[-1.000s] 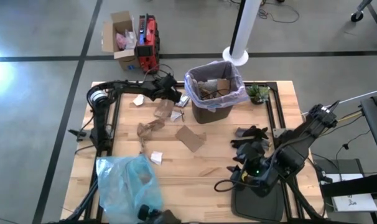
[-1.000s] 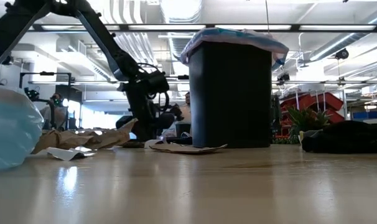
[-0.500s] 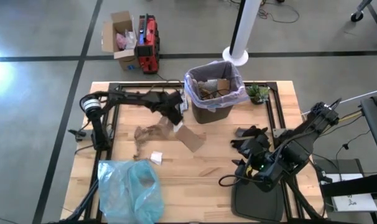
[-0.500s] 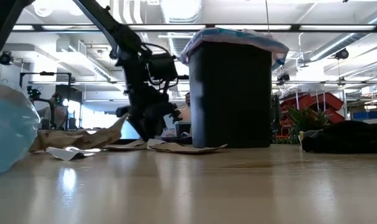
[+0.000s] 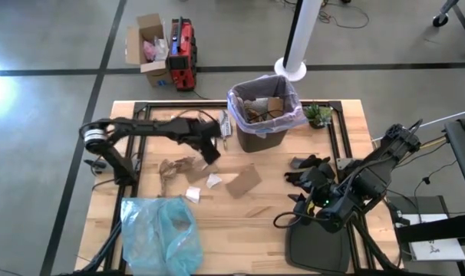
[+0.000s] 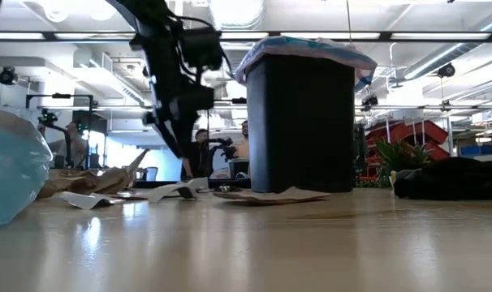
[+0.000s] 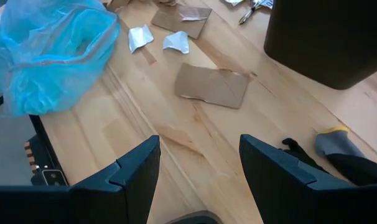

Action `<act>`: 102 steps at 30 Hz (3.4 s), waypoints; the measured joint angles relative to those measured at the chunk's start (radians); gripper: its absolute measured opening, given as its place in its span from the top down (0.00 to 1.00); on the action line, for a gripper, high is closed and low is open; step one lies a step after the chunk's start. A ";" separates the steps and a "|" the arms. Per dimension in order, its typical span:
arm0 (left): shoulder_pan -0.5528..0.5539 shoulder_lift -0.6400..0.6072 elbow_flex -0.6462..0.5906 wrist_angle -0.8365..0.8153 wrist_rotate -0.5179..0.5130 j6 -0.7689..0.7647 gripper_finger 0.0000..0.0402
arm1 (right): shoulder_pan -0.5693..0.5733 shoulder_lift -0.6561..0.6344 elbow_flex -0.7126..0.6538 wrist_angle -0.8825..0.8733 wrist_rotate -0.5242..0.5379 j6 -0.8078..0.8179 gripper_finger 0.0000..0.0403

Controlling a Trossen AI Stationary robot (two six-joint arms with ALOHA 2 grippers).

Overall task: Place trash/remove bag and relplace
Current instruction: Put the brown paper napkin into the trash bin

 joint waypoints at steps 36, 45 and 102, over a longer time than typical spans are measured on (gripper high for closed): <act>0.520 0.026 -0.371 0.298 -0.053 -0.106 0.90 | 0.009 0.023 0.000 0.057 -0.003 0.026 0.49; 0.206 -0.014 -0.373 0.291 -0.017 -0.163 0.90 | 0.005 0.023 0.000 0.051 0.008 -0.005 0.49; -0.301 -0.017 -0.372 -0.013 0.059 -0.440 0.51 | -0.018 0.079 -0.001 0.170 0.128 -0.187 0.49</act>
